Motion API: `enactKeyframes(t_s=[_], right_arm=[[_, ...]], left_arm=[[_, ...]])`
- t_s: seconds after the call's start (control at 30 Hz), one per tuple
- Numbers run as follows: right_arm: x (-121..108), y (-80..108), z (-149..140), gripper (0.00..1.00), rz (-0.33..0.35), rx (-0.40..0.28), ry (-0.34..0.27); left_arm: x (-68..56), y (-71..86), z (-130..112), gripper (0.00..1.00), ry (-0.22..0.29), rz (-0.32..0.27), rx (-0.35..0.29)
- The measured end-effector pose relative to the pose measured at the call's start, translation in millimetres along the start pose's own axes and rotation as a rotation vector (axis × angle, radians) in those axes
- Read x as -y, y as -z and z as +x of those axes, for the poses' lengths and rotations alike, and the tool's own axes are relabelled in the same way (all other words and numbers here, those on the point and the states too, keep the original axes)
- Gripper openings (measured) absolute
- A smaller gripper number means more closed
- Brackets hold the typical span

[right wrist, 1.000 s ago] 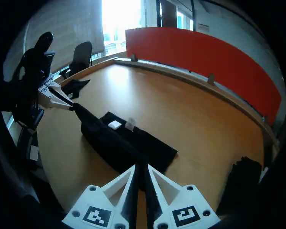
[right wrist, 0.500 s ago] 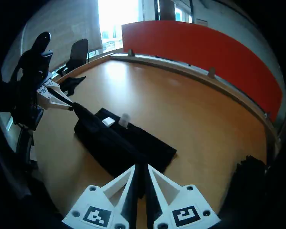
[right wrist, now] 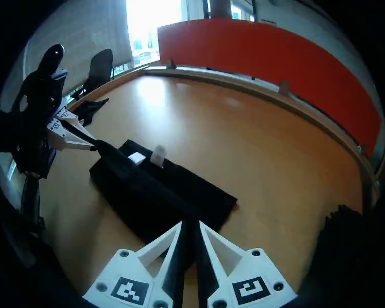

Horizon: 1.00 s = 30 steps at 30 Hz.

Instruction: Fold towel

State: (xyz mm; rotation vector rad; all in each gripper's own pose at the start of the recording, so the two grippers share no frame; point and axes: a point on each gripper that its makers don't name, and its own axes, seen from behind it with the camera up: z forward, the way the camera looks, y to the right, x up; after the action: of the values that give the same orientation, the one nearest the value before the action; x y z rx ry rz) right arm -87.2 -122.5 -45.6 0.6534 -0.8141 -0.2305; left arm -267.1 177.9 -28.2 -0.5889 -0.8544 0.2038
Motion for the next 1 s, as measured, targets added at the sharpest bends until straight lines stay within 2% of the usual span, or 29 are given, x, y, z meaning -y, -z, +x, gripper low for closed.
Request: enactKeyframes(t_s=[0.37, 0.57, 0.83, 1.0], right_arm=[[-9.3, -17.9, -3.6, 0.13, -0.049, 0.008, -0.034], [-16.8, -23.3, -6.0, 0.19, -0.085, 0.01, -0.041], [-27.5, -24.8, -11.0, 0.46, -0.124, 0.022, -0.043], [-35.3, -25.2, -12.8, 0.6, -0.144, 0.027, -0.041]], left_arm=[[8.6, -20.0, -0.9, 0.12, 0.012, 0.026, 0.005], [11.4, -25.7, -2.3, 0.2, 0.018, 0.038, 0.012], [19.7, -30.4, -1.6, 0.29, -0.002, 0.069, 0.01], [25.6, -31.1, -1.2, 0.31, -0.013, 0.092, 0.009]])
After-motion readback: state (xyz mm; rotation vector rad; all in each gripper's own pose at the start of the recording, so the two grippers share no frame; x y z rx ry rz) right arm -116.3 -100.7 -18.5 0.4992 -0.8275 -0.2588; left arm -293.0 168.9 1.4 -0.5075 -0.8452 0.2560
